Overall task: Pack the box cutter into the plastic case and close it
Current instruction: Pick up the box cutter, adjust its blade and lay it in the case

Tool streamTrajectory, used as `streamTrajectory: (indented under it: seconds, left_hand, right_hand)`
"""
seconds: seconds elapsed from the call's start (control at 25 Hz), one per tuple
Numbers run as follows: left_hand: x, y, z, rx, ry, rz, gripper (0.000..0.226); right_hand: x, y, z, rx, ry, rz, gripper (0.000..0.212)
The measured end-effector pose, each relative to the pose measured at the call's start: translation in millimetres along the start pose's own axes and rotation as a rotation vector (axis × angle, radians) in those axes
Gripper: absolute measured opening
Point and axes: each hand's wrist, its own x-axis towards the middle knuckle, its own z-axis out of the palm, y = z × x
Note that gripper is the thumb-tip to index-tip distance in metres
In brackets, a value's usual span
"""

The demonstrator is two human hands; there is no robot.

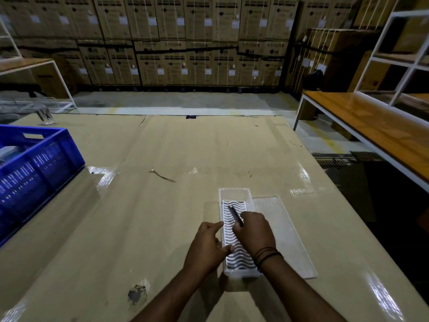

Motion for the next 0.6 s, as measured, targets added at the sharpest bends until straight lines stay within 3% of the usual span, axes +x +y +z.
streamTrajectory:
  seconds: [0.12, 0.28, 0.6]
  left_hand:
    - [0, 0, 2, 0.021, 0.0, -0.028, 0.078]
    - [0, 1, 2, 0.01, -0.007, -0.039, 0.079]
    - [-2, 4, -1, -0.009, -0.015, -0.054, 0.08]
  right_hand:
    - [1, -2, 14, -0.08, -0.021, -0.01, 0.026]
    - [6, 0, 25, -0.267, -0.035, -0.067, 0.05]
    - [6, -3, 35, -0.36, -0.131, -0.062, 0.039]
